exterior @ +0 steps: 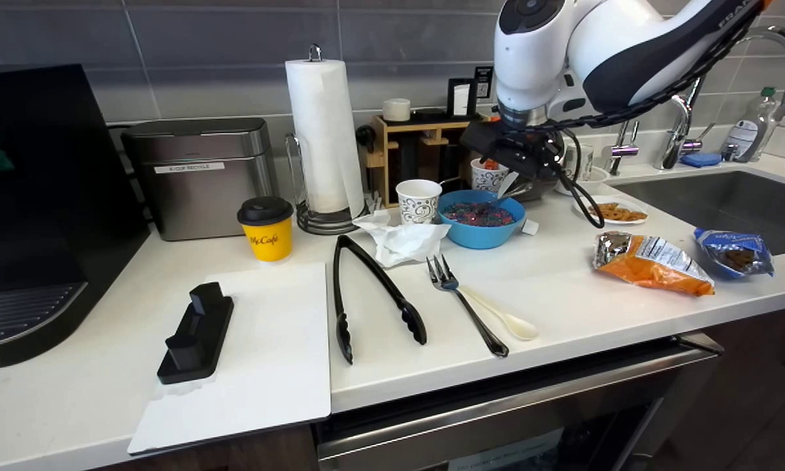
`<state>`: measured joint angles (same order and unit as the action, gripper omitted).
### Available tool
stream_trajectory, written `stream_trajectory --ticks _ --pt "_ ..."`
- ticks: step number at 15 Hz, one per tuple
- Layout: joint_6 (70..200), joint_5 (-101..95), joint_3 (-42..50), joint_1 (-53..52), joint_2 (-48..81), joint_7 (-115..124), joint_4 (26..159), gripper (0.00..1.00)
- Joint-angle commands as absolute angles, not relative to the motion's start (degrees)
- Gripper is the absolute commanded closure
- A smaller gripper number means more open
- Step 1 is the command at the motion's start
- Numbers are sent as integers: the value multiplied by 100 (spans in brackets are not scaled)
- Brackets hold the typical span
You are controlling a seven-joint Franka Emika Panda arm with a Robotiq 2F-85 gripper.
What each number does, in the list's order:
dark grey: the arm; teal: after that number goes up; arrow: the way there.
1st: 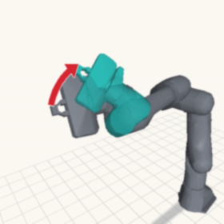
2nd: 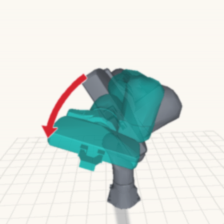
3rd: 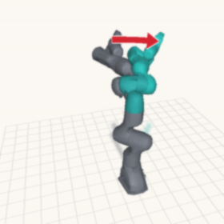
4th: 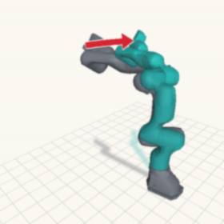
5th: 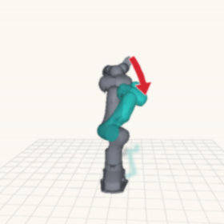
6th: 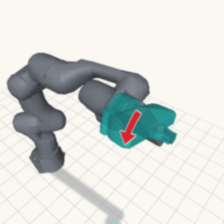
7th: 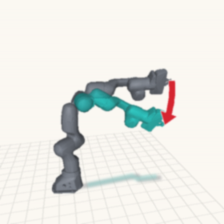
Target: Pick up the plastic spoon and put it in the blue bowl
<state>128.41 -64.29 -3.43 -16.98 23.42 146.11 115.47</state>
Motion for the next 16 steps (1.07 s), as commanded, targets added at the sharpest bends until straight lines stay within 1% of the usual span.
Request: stream_trajectory --ticks 1,10,11,15,16 --pt "12463 -6553 -457 -1838 2364 15574 11665 97" --pt "12412 -6737 -544 -1922 2444 15859 11812 97" --pt "12487 -6516 -607 -1749 2392 14991 11707 87" --pt "12489 -6514 -637 -1768 2419 15062 11728 87" --pt "12489 -6514 -637 -1768 2420 15070 11728 97"
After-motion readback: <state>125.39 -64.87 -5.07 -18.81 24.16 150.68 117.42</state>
